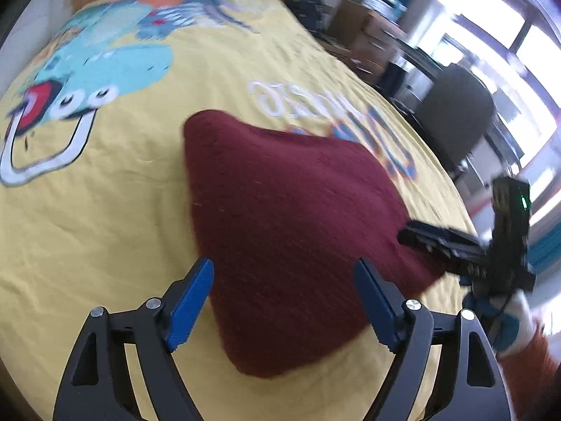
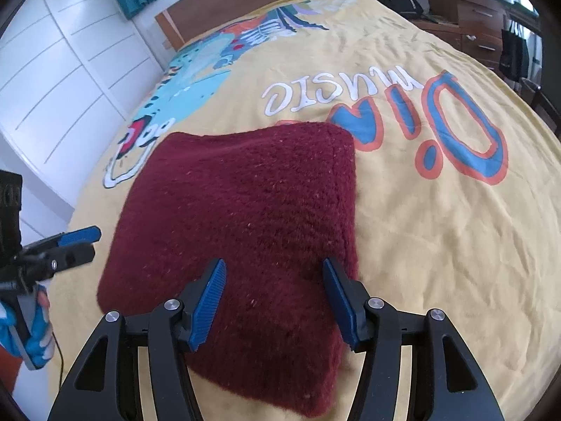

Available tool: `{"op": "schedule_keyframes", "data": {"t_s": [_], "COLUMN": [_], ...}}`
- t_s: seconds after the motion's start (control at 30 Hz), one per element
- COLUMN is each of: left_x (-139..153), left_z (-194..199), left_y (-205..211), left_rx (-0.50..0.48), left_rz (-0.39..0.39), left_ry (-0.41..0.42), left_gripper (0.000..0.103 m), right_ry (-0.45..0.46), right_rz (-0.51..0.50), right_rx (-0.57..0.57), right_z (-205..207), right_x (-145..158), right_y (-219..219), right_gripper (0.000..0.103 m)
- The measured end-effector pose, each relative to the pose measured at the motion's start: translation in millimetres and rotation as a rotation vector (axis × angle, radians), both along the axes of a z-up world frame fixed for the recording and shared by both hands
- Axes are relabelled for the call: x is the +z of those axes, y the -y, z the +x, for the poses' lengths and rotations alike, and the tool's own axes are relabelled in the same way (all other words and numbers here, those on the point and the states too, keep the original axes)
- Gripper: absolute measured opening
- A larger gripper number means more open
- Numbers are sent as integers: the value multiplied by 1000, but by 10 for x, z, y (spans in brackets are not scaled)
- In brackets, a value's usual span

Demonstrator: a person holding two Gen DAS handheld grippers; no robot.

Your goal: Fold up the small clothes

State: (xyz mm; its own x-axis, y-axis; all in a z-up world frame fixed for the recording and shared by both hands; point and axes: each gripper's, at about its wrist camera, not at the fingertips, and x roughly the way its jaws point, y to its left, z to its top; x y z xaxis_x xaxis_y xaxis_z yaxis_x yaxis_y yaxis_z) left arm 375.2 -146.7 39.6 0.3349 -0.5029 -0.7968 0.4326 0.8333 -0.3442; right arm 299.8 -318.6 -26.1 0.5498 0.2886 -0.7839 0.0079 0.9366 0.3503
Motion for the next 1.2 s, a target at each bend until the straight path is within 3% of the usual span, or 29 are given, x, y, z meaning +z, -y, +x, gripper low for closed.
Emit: {"op": "schedule_keyframes", "data": {"t_s": [0.13, 0.3, 0.57, 0.7, 0.73, 0.77, 1.0, 1.1, 1.2], "left_x": [-209, -345, -480, -583, -619, -643, -667, -492, -245], "left_z": [217, 322, 412, 402, 407, 421, 488, 469, 456], "left_y": [-12, 4, -75, -21, -13, -10, -211, -378, -564], "left_rx": [57, 66, 44, -6, -15, -18, 7, 12, 11], "left_rz": [24, -27, -48, -22, -30, -45, -292, -347, -363], "left_ry": [-61, -104, -161, -202, -219, -230, -298, -270, -225], "left_gripper": [78, 81, 91, 93, 93, 91, 56, 49, 49], "right_ry": [5, 23, -155, -197, -196, -193, -140, -71, -19], "right_rz": [-16, -54, 35, 98, 118, 149, 282, 325, 332], "right_rx": [-15, -48, 27, 83, 99, 113, 88, 97, 146], "right_z": [34, -23, 195, 289, 303, 308, 299, 291, 356], "right_x": [8, 43, -397, -560, -575, -581, -499, -305, -67], "right_y": [-5, 76, 116, 125, 123, 119, 233, 189, -3], "right_gripper": [64, 69, 78, 78, 70, 59, 44, 41, 40]}}
